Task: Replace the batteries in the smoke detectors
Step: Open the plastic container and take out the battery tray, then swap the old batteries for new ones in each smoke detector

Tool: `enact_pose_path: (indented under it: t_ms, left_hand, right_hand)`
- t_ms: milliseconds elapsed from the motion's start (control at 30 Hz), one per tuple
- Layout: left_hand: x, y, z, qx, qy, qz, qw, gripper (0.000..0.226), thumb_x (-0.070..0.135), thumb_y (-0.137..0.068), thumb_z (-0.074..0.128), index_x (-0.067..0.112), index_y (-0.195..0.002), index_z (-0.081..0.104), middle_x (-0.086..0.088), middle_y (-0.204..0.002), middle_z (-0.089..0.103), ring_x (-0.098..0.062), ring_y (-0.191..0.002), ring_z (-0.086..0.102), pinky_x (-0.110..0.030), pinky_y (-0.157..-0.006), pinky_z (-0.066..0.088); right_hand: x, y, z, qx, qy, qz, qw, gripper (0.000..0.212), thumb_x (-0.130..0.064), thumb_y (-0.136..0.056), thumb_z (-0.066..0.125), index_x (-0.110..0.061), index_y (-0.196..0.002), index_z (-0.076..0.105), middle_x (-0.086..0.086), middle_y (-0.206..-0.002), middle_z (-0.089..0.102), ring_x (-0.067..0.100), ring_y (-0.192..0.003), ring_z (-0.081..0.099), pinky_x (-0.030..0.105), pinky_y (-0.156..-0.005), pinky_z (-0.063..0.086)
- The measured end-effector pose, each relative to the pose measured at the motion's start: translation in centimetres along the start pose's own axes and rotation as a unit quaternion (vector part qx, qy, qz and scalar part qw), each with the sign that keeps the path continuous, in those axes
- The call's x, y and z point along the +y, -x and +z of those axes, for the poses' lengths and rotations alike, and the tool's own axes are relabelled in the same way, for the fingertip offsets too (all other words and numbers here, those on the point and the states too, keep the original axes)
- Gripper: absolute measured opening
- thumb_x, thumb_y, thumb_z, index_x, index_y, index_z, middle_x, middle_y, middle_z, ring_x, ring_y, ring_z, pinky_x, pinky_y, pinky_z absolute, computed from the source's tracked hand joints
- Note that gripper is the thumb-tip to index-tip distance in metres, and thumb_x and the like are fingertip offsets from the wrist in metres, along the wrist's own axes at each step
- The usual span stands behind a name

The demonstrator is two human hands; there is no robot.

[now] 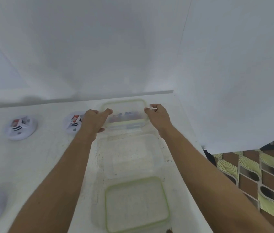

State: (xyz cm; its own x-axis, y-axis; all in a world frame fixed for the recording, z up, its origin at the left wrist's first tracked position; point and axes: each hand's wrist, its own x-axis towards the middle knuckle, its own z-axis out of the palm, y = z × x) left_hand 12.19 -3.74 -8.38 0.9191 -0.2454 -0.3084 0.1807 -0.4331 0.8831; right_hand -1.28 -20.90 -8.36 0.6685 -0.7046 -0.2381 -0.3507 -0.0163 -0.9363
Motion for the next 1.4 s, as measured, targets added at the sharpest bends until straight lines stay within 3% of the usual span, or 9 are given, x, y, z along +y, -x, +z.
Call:
enact_pose_path:
  t_ms: [167,333,533,667,833,967,1100,1233,1400]
  left_hand:
    - [0.3,0.2,-0.7,0.016,0.008,0.04,0.999,0.036,0.036,-0.078,0.078,0.013,-0.075,0.051,-0.007,-0.082,0.049,-0.021,-0.072,0.048,-0.033,-0.065,0.051]
    - [1.5,1.4,-1.3,0.054,0.047,0.089,0.993,0.003,0.019,-0.082,0.058,0.019,-0.08,0.055,-0.006,-0.077,0.043,-0.019,-0.068,0.034,-0.03,-0.056,0.029]
    - [2.1,3.6,-2.9,0.097,0.063,0.148,0.982,0.036,0.023,-0.081,0.066,0.023,-0.117,0.068,0.01,-0.077,0.063,-0.015,-0.071,0.058,-0.037,-0.072,0.055]
    - [1.5,6.0,-3.8,0.114,0.071,0.2,0.971,0.03,0.02,-0.091,0.065,0.022,-0.121,0.065,0.009,-0.1,0.066,-0.014,-0.053,0.066,-0.032,-0.063,0.06]
    - [-0.2,9.1,-4.4,0.113,0.159,0.232,0.953,0.024,0.005,-0.09,0.064,0.015,-0.112,0.065,-0.008,-0.102,0.066,-0.019,-0.076,0.072,-0.036,-0.077,0.061]
    - [-0.8,12.4,-4.0,0.075,0.279,0.21,0.934,0.022,-0.004,-0.093,0.052,0.013,-0.089,0.065,-0.008,-0.094,0.063,-0.022,-0.08,0.069,-0.038,-0.086,0.059]
    - [-1.6,15.2,-3.9,0.019,0.433,0.119,0.893,0.019,0.005,-0.095,0.047,0.001,-0.091,0.065,-0.012,-0.095,0.065,-0.023,-0.087,0.065,-0.038,-0.086,0.057]
    - [-4.9,17.0,-3.3,0.063,0.258,0.152,0.952,0.02,0.009,-0.082,0.074,0.011,-0.101,0.068,-0.003,-0.101,0.067,-0.015,-0.093,0.064,-0.034,-0.094,0.054]
    - [-8.0,20.2,-2.5,0.118,0.138,0.15,0.972,0.032,0.013,-0.076,0.076,0.022,-0.106,0.071,0.0,-0.097,0.071,-0.011,-0.085,0.066,-0.026,-0.078,0.053]
  right_hand:
    - [-0.5,0.5,0.2,0.03,0.015,-0.013,0.999,0.043,-0.026,-0.099,0.054,-0.016,-0.141,0.049,-0.002,-0.116,0.056,0.016,-0.104,0.055,0.027,-0.09,0.041]
    - [-1.7,1.4,0.1,0.083,0.022,-0.054,0.995,0.037,-0.02,-0.104,0.044,-0.015,-0.14,0.049,-0.01,-0.098,0.056,0.007,-0.088,0.054,0.021,-0.079,0.04]
    - [-2.8,3.1,-0.3,0.122,0.037,-0.13,0.983,0.036,-0.019,-0.104,0.045,-0.015,-0.14,0.051,-0.014,-0.098,0.053,0.013,-0.102,0.054,0.029,-0.096,0.045]
    - [-2.7,4.9,-0.6,0.101,0.003,-0.14,0.985,0.031,-0.02,-0.104,0.046,-0.024,-0.134,0.053,-0.017,-0.096,0.053,0.019,-0.098,0.061,0.033,-0.09,0.051]
    - [-2.4,8.0,-1.4,0.075,-0.077,-0.125,0.986,0.02,-0.021,-0.104,0.043,-0.024,-0.119,0.055,-0.008,-0.103,0.057,0.014,-0.071,0.06,0.017,-0.065,0.051]
    - [-2.0,10.6,-2.4,0.029,-0.157,-0.093,0.983,0.033,-0.03,-0.106,0.034,-0.028,-0.096,0.066,-0.007,-0.103,0.06,0.017,-0.077,0.061,0.037,-0.095,0.052]
    - [-0.6,12.9,-3.9,-0.015,-0.133,-0.109,0.985,0.023,-0.029,-0.103,0.051,-0.023,-0.12,0.066,-0.012,-0.116,0.061,0.012,-0.103,0.061,0.031,-0.101,0.048]
    - [2.1,15.5,-4.4,0.001,-0.014,-0.15,0.989,0.049,-0.011,-0.096,0.057,-0.026,-0.142,0.051,-0.008,-0.14,0.047,0.004,-0.103,0.057,0.003,-0.072,0.043]
    - [5.1,18.4,-5.1,0.002,0.022,-0.155,0.988,0.047,-0.007,-0.096,0.055,-0.026,-0.138,0.054,-0.004,-0.133,0.053,0.005,-0.099,0.058,0.006,-0.079,0.042]
